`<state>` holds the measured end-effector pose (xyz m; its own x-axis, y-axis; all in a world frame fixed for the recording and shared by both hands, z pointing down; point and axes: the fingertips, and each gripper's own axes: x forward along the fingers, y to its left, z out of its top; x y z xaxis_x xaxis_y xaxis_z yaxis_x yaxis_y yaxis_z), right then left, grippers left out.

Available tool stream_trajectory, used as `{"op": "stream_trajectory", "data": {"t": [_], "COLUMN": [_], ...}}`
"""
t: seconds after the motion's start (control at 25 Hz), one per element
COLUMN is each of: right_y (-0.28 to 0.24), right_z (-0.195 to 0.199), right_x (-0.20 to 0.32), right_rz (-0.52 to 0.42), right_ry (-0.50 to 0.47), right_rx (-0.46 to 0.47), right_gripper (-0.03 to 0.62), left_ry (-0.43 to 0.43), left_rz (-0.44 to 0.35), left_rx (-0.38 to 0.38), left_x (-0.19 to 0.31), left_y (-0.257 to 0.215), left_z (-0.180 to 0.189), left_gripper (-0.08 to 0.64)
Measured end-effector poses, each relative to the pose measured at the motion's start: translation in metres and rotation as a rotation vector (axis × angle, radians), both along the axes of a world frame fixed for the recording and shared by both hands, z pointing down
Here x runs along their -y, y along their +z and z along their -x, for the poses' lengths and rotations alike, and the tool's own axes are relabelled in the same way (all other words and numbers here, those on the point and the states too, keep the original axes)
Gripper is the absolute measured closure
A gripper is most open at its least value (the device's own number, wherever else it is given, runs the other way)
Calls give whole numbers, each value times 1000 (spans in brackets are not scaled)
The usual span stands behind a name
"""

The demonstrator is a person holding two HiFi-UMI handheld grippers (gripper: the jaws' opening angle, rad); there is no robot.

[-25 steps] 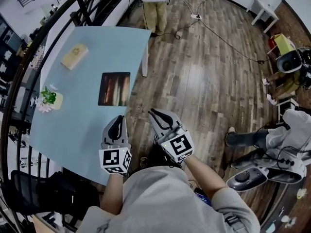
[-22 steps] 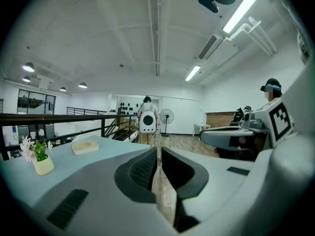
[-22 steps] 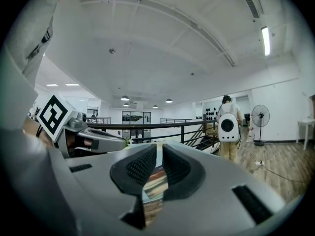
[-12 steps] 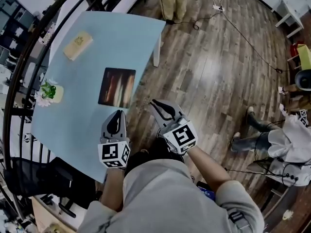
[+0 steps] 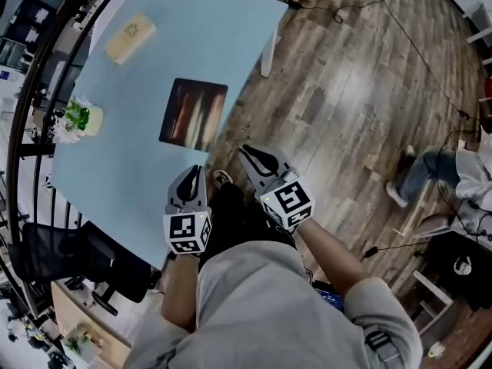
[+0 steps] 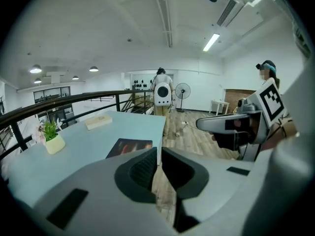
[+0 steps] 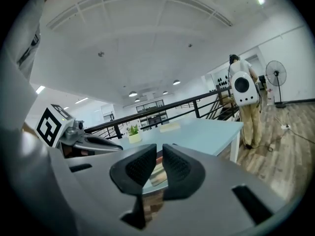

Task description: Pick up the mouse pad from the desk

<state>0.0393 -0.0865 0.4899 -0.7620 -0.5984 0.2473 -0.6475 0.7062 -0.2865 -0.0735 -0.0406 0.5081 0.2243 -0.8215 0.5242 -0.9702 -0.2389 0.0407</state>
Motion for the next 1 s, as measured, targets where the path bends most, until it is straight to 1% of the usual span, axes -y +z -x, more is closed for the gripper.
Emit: {"op": "stream_trajectory", "data": {"t": [0.16,0.28,0.4,0.64,0.88,1.0], "right_y": [26,49,69,103,145,161], "right_z": [9,17,25,47,73,85], "right_x": [2,3,7,-1,-5,-8], "right_rz": [58,131,169,261,418,469], "right_ry": [-13,-23,-19,-18,-6,-6], "right_rx": [8,31,38,44,73,67], "right_gripper": [549,549,548,541,538,532], "left_ry": [-13,-4,8,17,34,47], "left_rz": [48,89,117,176,214,230], "left_rx": [-4,-7,-8,-6,-2,2], "left_x": [1,0,3,0,7,11], "left_y": [24,40,57,83,99,105], "left_z": [6,7,10,23,40,45], "left_gripper": [518,518,518,518,520,520]}}
